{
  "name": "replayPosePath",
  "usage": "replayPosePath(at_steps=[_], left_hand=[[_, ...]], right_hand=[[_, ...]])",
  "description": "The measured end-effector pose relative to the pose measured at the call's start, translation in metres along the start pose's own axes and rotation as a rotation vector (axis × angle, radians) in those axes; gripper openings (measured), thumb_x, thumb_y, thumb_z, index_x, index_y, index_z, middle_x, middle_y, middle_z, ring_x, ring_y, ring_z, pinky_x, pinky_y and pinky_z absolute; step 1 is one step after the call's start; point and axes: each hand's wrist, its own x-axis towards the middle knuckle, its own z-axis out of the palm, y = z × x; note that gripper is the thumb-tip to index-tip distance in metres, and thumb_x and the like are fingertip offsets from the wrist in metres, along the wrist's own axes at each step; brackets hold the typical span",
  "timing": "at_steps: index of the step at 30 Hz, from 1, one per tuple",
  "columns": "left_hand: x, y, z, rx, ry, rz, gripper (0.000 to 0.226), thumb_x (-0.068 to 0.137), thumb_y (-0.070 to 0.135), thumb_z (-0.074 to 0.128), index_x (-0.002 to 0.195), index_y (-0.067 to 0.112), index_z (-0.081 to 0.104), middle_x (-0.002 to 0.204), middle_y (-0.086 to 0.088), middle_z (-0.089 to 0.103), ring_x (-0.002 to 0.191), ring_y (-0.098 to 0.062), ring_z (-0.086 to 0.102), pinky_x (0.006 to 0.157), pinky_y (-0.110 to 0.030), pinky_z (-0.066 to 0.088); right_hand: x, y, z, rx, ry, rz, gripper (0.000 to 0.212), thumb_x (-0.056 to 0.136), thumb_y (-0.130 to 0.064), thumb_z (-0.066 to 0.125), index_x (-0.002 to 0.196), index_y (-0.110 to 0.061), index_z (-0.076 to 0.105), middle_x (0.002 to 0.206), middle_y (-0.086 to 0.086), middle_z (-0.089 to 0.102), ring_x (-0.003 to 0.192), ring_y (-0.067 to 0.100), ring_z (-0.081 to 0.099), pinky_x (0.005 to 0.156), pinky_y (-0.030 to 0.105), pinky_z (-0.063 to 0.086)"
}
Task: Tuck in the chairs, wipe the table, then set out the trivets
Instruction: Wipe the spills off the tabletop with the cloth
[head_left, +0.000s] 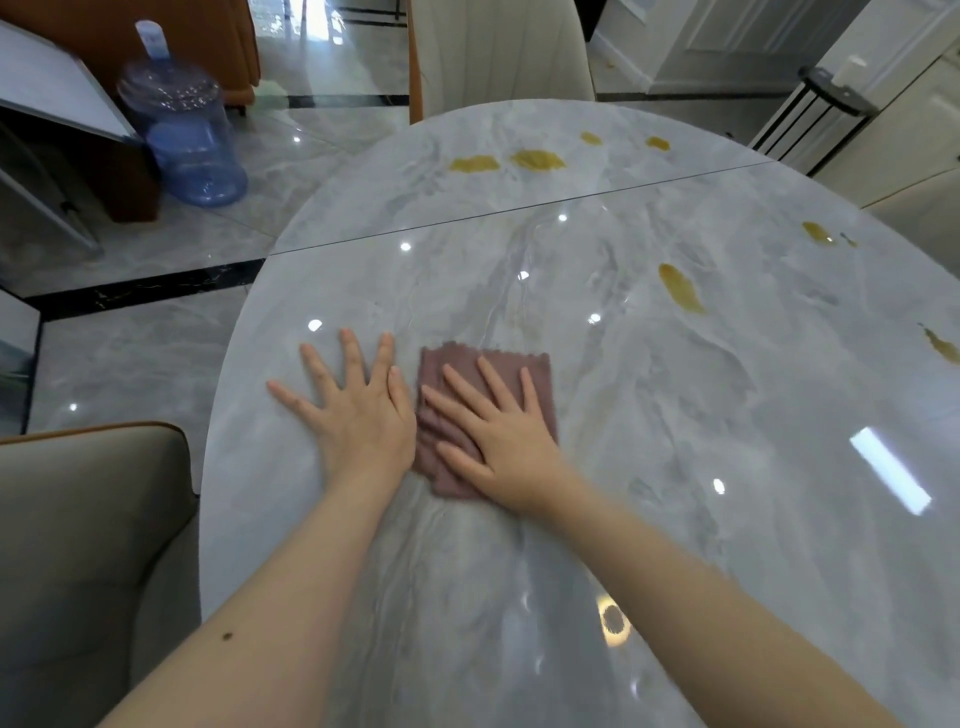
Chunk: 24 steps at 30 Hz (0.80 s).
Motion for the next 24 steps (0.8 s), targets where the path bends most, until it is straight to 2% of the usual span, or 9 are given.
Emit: replayPosePath(at_steps=[3, 5, 7, 10, 12, 15, 18, 20, 24], left_hand=[[0.000, 0.000, 0.000, -0.007, -0.008, -0.007, 0.052, 0.098, 0.039, 0.009, 0.150, 0.035, 0.008, 0.159, -0.003, 0.004, 0.142, -0.043, -0.005, 0.104, -0.073, -0.003], [0.000, 0.000, 0.000, -0.003, -0.007, -0.005, 0.053, 0.098, 0.040, 0.008, 0.150, 0.034, 0.006, 0.159, -0.003, 0.003, 0.142, -0.043, -0.005, 0.104, -0.073, -0.004], [-0.001, 0.001, 0.000, 0.014, -0.011, -0.006, 0.053, 0.098, 0.040, 0.007, 0.150, 0.034, 0.006, 0.159, -0.003, 0.002, 0.142, -0.044, -0.006, 0.104, -0.073, -0.004], [0.000, 0.002, -0.001, 0.013, -0.016, -0.008, 0.052, 0.098, 0.040, 0.009, 0.150, 0.035, 0.008, 0.159, -0.004, 0.004, 0.142, -0.044, -0.005, 0.104, -0.073, -0.004], [0.000, 0.003, -0.003, -0.002, -0.020, -0.005, 0.051, 0.098, 0.040, 0.011, 0.150, 0.035, 0.011, 0.159, -0.004, 0.006, 0.142, -0.044, -0.004, 0.103, -0.073, -0.005], [0.000, 0.002, -0.004, 0.001, -0.015, 0.009, 0.051, 0.099, 0.041, 0.014, 0.149, 0.034, 0.015, 0.159, -0.005, 0.009, 0.142, -0.045, -0.002, 0.102, -0.074, -0.005], [0.000, 0.002, -0.004, 0.020, -0.047, 0.001, 0.052, 0.098, 0.041, 0.013, 0.149, 0.034, 0.011, 0.159, -0.005, 0.006, 0.142, -0.045, -0.004, 0.102, -0.073, -0.006], [0.001, 0.004, -0.006, 0.085, -0.097, -0.007, 0.053, 0.098, 0.040, 0.011, 0.150, 0.033, 0.002, 0.159, -0.007, 0.000, 0.141, -0.047, -0.004, 0.103, -0.074, -0.003], [0.006, 0.023, -0.016, 0.235, -0.123, 0.100, 0.057, 0.098, 0.044, 0.012, 0.151, 0.027, -0.001, 0.158, -0.011, -0.005, 0.140, -0.049, -0.001, 0.104, -0.074, -0.001]], right_hand=[[-0.042, 0.046, -0.006, -0.022, -0.044, 0.002, 0.058, 0.088, -0.066, 0.023, 0.143, -0.056, 0.004, 0.156, -0.023, 0.001, 0.148, 0.016, -0.006, 0.116, 0.055, -0.005], [-0.035, 0.076, -0.012, -0.005, -0.038, 0.174, 0.062, 0.084, -0.070, 0.018, 0.142, -0.056, 0.004, 0.156, -0.023, 0.001, 0.148, 0.016, -0.006, 0.115, 0.057, -0.002], [-0.007, 0.084, -0.015, 0.043, -0.010, 0.335, 0.065, 0.082, -0.072, 0.015, 0.144, -0.054, 0.008, 0.158, -0.019, 0.004, 0.148, 0.018, -0.006, 0.114, 0.058, -0.006], [0.038, 0.060, -0.011, 0.076, 0.019, 0.468, 0.060, 0.090, -0.066, 0.026, 0.146, -0.050, 0.012, 0.159, -0.015, 0.004, 0.147, 0.022, -0.008, 0.112, 0.059, -0.012], [0.048, 0.034, -0.009, 0.082, 0.026, 0.434, 0.058, 0.092, -0.062, 0.030, 0.147, -0.049, 0.013, 0.160, -0.014, 0.004, 0.147, 0.024, -0.007, 0.112, 0.060, -0.012], [0.021, 0.000, -0.004, 0.059, 0.015, 0.212, 0.061, 0.089, -0.065, 0.026, 0.146, -0.050, 0.013, 0.159, -0.015, 0.006, 0.148, 0.024, -0.006, 0.112, 0.060, -0.011], [-0.032, 0.008, -0.002, 0.024, -0.037, 0.068, 0.061, 0.088, -0.066, 0.024, 0.145, -0.052, 0.009, 0.158, -0.020, 0.003, 0.148, 0.020, -0.008, 0.114, 0.055, -0.011], [-0.066, 0.034, -0.004, 0.024, -0.041, 0.114, 0.062, 0.086, -0.069, 0.021, 0.145, -0.054, 0.008, 0.157, -0.023, 0.000, 0.147, 0.016, -0.010, 0.115, 0.054, -0.010], [-0.109, 0.100, -0.013, 0.046, -0.020, 0.411, 0.068, 0.078, -0.080, 0.010, 0.141, -0.058, 0.002, 0.153, -0.027, -0.004, 0.148, 0.015, -0.009, 0.115, 0.054, -0.008]])
